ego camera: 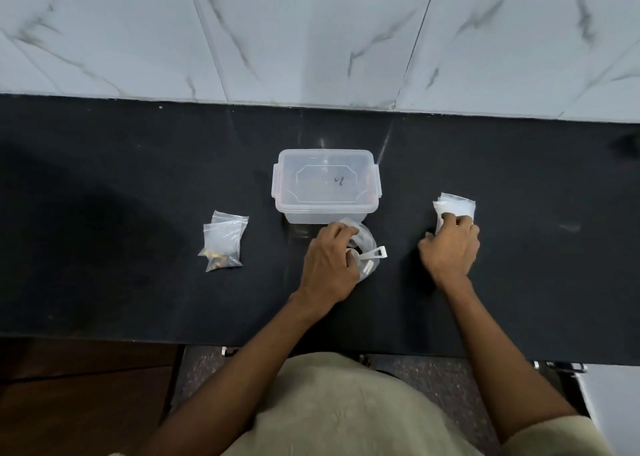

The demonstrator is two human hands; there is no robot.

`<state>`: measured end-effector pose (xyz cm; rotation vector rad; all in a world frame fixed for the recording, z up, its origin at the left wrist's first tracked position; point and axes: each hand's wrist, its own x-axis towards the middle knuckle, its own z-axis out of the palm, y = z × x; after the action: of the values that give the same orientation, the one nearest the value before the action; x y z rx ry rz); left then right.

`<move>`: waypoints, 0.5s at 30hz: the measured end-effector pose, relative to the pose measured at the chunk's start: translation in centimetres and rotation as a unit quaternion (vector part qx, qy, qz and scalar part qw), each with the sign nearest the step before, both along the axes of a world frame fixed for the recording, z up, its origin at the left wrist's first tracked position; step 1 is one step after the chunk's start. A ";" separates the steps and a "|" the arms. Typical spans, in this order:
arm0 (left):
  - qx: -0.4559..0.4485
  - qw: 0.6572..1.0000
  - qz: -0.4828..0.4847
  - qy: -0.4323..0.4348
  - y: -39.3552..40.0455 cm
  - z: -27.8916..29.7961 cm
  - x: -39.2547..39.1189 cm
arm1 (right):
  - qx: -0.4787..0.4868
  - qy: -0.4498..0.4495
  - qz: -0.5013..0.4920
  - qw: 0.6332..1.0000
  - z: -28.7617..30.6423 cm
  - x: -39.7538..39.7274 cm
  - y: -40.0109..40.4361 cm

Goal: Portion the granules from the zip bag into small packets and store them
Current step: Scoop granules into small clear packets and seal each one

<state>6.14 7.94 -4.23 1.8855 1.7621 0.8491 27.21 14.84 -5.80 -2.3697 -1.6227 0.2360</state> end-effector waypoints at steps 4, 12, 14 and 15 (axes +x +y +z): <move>-0.008 1.000 0.009 0.007 0.1 0.0 0.4 | -0.037 -0.020 0.018 0.999 -1.5 1.2 -0.1; 0.008 1.000 0.024 -0.006 0.3 -0.1 0.8 | 0.084 0.096 -0.013 0.992 -1.8 1.9 -0.7; 0.021 0.999 0.028 -0.009 0.3 0.0 0.8 | 0.164 0.105 0.000 0.981 -1.9 1.5 -0.9; 0.031 0.999 0.030 -0.014 0.3 0.1 0.8 | 0.210 0.111 0.011 0.971 -1.8 1.2 -1.1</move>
<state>6.93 8.23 -4.16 1.8582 1.8023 0.9581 28.43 13.76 -7.60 -1.9335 -1.4294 0.1376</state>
